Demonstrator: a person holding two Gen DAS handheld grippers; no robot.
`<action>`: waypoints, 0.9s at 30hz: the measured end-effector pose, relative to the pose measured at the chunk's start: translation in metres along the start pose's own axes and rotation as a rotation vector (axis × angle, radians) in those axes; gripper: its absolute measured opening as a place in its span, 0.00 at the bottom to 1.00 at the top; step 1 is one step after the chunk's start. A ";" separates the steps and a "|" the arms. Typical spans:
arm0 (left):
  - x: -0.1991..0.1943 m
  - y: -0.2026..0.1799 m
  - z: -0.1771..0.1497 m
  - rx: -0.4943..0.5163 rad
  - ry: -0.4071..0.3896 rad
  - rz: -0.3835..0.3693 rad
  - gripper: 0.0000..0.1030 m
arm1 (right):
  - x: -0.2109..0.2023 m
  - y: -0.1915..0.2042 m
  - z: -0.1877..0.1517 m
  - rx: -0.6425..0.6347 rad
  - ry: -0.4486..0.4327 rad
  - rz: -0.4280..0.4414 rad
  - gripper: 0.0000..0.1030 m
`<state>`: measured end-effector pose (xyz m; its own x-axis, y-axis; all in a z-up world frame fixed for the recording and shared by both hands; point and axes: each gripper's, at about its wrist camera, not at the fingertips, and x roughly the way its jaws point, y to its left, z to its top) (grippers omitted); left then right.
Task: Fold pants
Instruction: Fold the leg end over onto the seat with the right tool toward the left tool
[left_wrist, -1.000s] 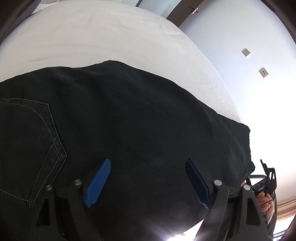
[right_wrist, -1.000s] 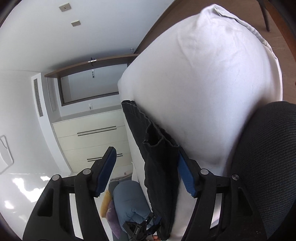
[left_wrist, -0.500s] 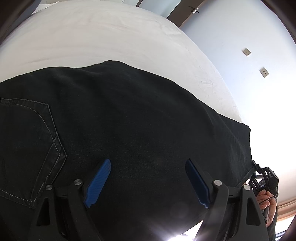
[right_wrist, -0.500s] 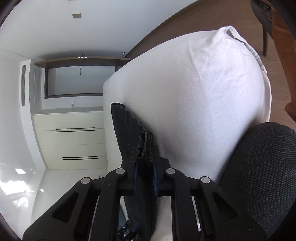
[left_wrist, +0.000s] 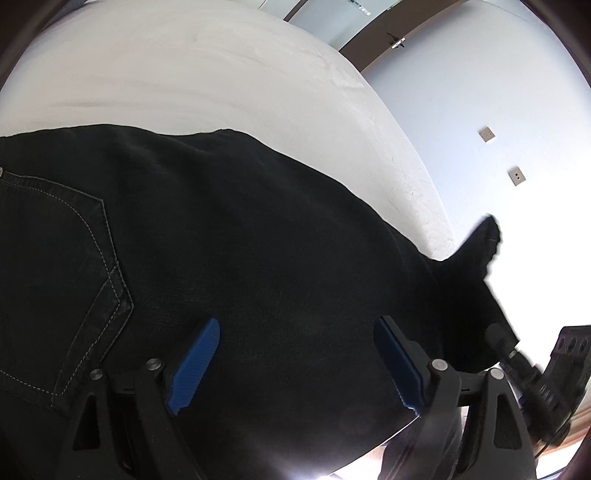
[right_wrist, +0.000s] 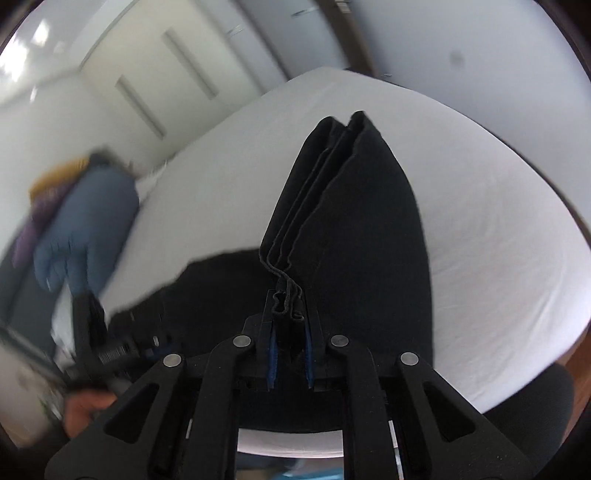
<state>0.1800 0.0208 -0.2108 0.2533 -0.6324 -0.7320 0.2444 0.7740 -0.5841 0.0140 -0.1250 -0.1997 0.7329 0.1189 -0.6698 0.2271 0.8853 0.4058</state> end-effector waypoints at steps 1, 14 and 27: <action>-0.001 0.001 0.001 -0.013 0.004 -0.023 0.86 | 0.013 0.022 -0.008 -0.084 0.031 -0.013 0.10; 0.039 -0.048 0.023 -0.004 0.169 -0.175 0.93 | 0.037 0.067 -0.048 -0.231 0.100 -0.048 0.10; 0.050 -0.056 0.030 0.138 0.254 -0.119 0.07 | 0.021 0.085 -0.043 -0.303 0.088 0.008 0.10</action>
<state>0.2073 -0.0551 -0.2036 -0.0225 -0.6769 -0.7357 0.3871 0.6726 -0.6307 0.0210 -0.0274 -0.2058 0.6726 0.1528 -0.7241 0.0108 0.9763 0.2161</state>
